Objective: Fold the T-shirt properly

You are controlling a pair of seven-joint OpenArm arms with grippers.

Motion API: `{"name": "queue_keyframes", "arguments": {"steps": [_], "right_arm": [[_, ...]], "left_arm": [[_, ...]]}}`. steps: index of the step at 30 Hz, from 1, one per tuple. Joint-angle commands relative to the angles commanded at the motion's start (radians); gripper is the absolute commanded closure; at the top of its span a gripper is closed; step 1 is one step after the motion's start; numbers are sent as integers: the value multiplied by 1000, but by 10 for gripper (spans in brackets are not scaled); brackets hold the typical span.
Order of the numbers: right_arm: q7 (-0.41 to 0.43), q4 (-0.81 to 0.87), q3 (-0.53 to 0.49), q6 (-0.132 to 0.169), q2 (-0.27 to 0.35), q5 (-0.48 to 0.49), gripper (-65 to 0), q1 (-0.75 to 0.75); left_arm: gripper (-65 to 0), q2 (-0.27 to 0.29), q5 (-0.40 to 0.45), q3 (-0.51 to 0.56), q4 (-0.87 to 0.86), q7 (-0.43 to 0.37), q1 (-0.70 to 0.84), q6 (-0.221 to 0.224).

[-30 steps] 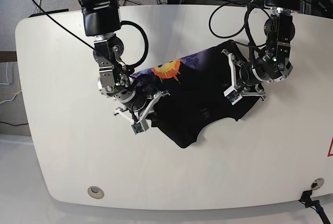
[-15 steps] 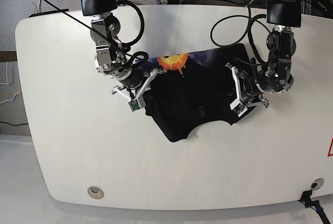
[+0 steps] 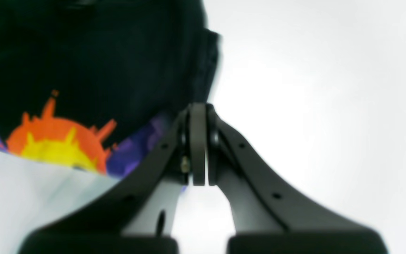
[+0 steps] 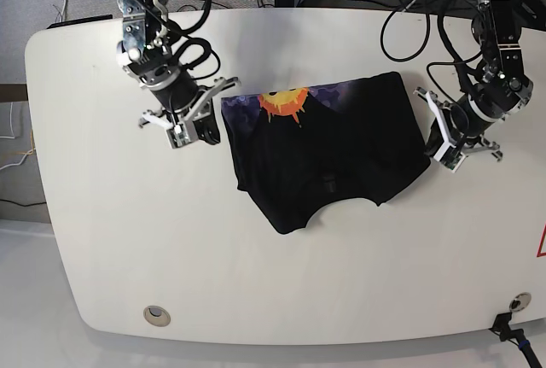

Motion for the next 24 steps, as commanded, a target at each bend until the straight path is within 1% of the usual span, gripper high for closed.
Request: {"name": "queue_keyframes", "arguments": {"steps": [2,3,5,9,11,14,17,20,22,24], "right_arm": [[12,32,15,0,0,0,0,-89],[44,32,15,-2,0,0,0,-133],[140,32,17,-5,0,-2,0,-233],[265,34,17,-6,-2,-2,0,-416],[319,34,17,-6,-5,-2,0,-496],[384,34,14,-6,-6,0,0,-615],[436,34,14,-6,-6,0,0,-723],[437,26,14,-6,-6,0,0,-813],[436,-6,12,-6,-6,0,0,-850],[436,-75,12,-6,-8,2,0,-856]], "left_arm": [[-10,28,26,-52,32,-57,91,0],[-10,46,46,-64,48,-97,140,0],[-10,71,68,-81,74,-193,235,0],[-10,127,68,-95,92,-382,440,0],[-8,143,68,-95,97,-453,528,0],[-8,190,68,-95,97,-549,672,0],[-8,227,68,-95,91,-603,792,0],[-8,269,68,-106,66,-611,873,0],[-8,287,68,-107,12,-611,890,0],[-8,292,69,-106,-69,-611,887,0]]}}
